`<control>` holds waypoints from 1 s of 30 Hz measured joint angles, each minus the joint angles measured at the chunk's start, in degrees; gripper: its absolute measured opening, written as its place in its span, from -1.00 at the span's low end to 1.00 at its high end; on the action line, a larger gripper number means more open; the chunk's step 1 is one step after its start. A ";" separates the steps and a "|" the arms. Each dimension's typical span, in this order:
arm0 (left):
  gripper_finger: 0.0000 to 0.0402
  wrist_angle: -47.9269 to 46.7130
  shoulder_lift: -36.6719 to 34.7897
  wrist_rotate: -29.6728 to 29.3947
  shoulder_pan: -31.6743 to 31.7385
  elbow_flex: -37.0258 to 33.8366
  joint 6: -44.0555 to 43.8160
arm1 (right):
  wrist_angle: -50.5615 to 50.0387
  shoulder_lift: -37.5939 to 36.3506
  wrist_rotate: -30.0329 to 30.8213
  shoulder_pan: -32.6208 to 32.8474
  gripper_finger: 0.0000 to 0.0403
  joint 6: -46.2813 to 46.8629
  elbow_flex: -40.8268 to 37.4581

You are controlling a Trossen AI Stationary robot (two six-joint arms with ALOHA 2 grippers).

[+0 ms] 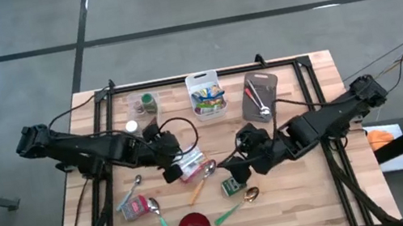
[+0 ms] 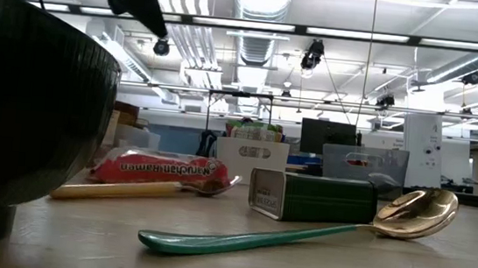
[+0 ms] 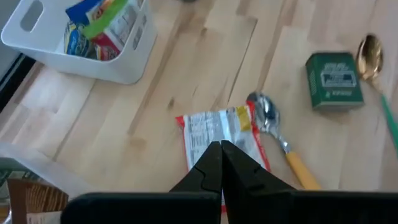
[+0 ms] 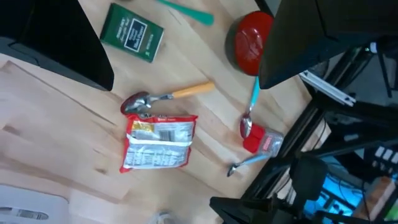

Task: Pick & Place Food Item
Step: Put the red noodle pack into the white bin

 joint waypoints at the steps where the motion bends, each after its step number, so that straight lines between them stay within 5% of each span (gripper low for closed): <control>1: -1.00 -0.43 0.00 0.25 0.00 -0.28 -0.06 | 0.00 0.00 -0.15 0.00 0.97 -0.39 0.00; 14: -0.89 -0.10 0.00 4.02 0.04 -7.94 -19.24 | -0.57 0.00 1.34 2.24 0.97 -1.82 -0.42; 30: 0.70 7.11 0.13 11.71 0.48 -15.38 -18.80 | -0.51 0.00 0.99 2.27 0.97 -5.02 -0.50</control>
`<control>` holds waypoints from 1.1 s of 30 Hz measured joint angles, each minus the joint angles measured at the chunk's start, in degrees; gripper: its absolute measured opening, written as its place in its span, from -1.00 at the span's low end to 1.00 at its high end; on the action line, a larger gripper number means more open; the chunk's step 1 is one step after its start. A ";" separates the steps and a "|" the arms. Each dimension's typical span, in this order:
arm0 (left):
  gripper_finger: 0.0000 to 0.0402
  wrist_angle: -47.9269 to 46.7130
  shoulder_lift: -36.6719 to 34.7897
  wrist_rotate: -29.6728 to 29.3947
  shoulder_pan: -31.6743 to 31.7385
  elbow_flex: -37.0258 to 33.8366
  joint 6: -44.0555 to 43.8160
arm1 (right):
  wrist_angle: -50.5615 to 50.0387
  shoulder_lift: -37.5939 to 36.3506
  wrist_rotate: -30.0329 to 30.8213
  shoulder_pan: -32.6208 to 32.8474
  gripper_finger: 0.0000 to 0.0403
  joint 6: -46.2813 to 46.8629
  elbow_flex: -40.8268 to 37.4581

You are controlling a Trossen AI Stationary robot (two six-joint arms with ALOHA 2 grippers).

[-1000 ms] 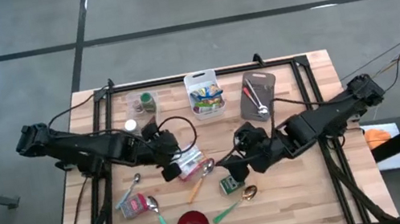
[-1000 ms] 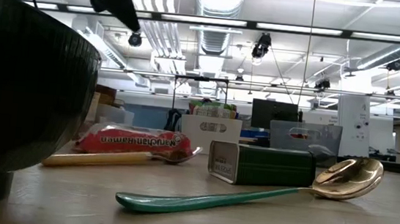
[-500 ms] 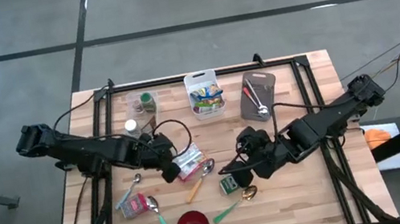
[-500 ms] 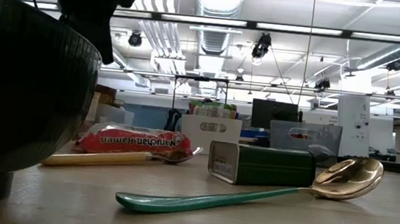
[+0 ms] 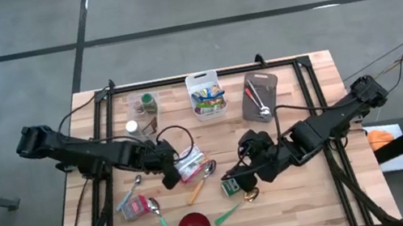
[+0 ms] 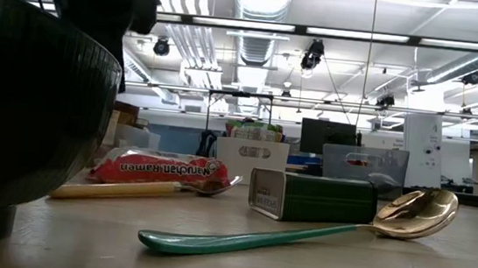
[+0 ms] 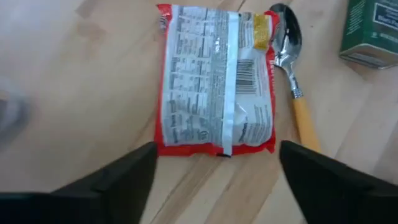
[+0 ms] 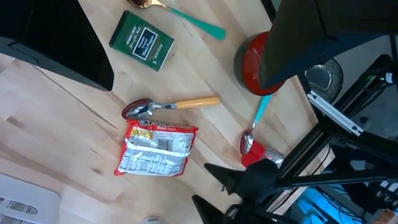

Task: Pick & Place Food Item
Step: Put the red noodle pack into the white bin

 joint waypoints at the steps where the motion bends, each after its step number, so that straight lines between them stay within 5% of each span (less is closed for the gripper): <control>1: 0.79 2.04 0.00 0.68 0.21 -1.10 -0.08 | 0.01 0.00 -0.01 0.00 0.97 -0.10 0.00; 5: 0.96 11.56 0.00 5.23 1.05 -5.44 0.97 | 0.03 0.00 0.00 -0.04 0.97 -1.00 0.00; 18: 0.53 13.03 0.00 -3.16 2.39 -9.36 8.48 | 0.09 0.00 0.00 -0.04 0.97 -1.12 0.00; 26: 0.63 16.99 0.04 7.81 10.23 -12.79 -3.34 | 0.23 0.00 -0.01 -0.02 0.97 -1.07 0.00; 33: 0.70 21.89 0.04 13.92 12.17 -16.90 6.02 | 0.21 0.00 -0.37 0.00 0.97 -1.07 0.00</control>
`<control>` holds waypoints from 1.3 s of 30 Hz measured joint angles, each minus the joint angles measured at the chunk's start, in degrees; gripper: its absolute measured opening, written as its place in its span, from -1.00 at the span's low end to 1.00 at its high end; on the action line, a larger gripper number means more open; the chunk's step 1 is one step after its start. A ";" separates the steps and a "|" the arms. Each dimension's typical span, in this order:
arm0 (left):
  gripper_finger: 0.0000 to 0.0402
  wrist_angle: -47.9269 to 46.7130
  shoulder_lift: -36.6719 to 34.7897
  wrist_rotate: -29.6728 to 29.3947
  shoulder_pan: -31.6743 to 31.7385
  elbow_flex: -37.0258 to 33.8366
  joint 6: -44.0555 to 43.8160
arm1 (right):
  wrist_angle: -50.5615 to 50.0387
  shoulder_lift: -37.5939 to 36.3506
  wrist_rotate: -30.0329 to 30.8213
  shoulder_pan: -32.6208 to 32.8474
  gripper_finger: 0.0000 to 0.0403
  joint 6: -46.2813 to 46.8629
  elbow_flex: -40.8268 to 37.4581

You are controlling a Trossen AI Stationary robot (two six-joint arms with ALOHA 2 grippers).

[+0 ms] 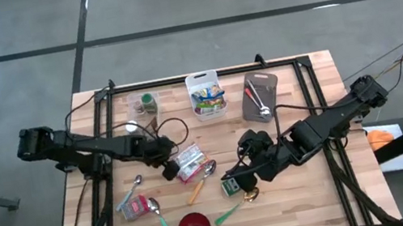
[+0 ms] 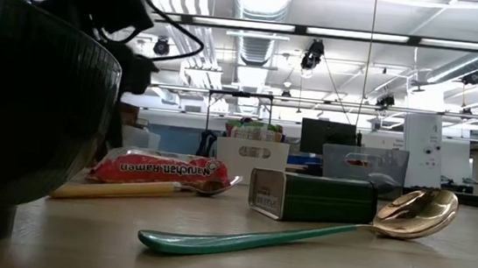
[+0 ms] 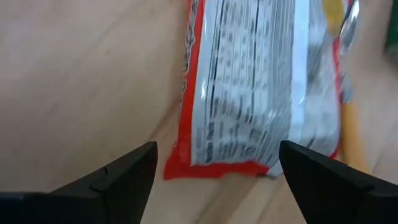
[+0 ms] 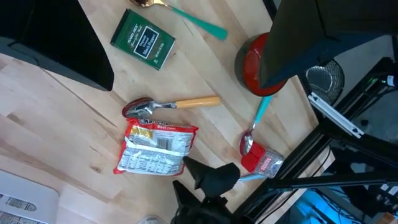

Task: Pick & Place Food Item
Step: Put the red noodle pack into the white bin

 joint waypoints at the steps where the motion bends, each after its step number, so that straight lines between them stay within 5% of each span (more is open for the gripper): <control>1: 0.70 -0.04 0.00 0.40 0.00 -0.47 2.13 | -0.01 0.00 -0.17 0.02 0.97 -0.03 0.00; 8: 0.70 0.25 0.00 6.98 0.09 -3.44 12.56 | -0.01 0.00 -1.57 0.24 0.97 -1.35 0.00; 26: 0.70 17.59 -0.15 6.88 0.52 -10.31 11.30 | -0.03 0.00 -1.55 0.22 0.97 -1.97 0.00; 39: 0.58 21.11 2.24 6.48 1.17 -10.86 12.08 | -0.03 0.00 -2.25 0.22 0.97 -2.00 0.00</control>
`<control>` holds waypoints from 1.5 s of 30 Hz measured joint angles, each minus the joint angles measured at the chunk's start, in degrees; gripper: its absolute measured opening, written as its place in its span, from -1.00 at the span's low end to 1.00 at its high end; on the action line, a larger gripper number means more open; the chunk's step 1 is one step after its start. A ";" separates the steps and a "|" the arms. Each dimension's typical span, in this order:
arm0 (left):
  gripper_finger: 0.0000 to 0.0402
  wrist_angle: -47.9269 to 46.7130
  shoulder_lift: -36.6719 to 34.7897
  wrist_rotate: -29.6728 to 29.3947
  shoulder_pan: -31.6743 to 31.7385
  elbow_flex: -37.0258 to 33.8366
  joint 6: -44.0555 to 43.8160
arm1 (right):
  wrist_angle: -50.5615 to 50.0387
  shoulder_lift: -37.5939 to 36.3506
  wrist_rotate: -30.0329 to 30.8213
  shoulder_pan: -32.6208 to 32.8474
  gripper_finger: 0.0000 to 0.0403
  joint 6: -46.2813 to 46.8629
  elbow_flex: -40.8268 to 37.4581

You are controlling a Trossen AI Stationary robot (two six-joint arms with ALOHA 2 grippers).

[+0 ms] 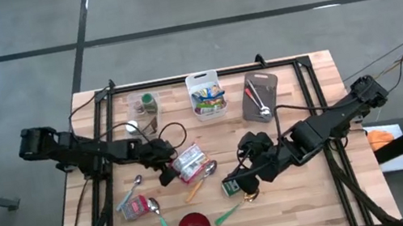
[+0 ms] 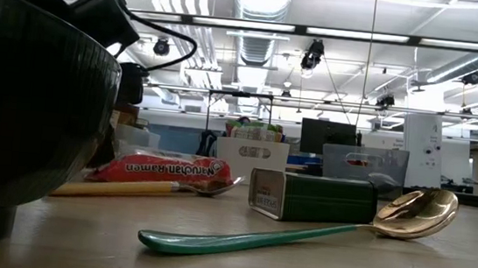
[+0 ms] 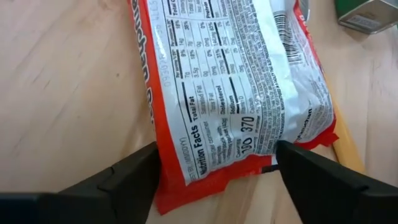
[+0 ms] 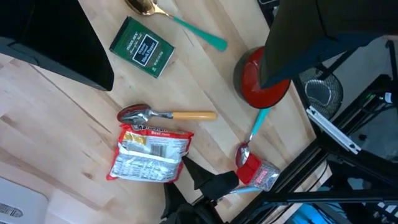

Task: Pick & Place Food Item
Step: Put the red noodle pack into the white bin

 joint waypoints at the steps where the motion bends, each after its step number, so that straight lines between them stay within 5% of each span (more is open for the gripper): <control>1: 0.52 0.01 0.09 -0.05 0.04 0.00 -0.05 | 0.00 0.00 0.00 0.00 0.97 0.00 0.00; 14: -0.19 -0.56 0.29 -0.25 0.16 -0.15 -2.31 | 0.26 0.00 -0.30 0.00 0.97 0.00 0.00; 22: -0.90 -0.78 0.34 -0.02 0.13 -0.25 -5.14 | 0.33 0.00 -1.65 0.00 0.97 0.00 0.00; 33: -0.98 -1.72 0.49 0.53 -0.01 3.17 -11.03 | 0.33 0.00 -2.36 0.05 0.97 -0.02 0.00; 45: -0.99 -7.99 0.34 3.80 -0.01 17.59 -12.52 | 0.28 -0.52 -3.67 0.55 0.97 -1.39 0.00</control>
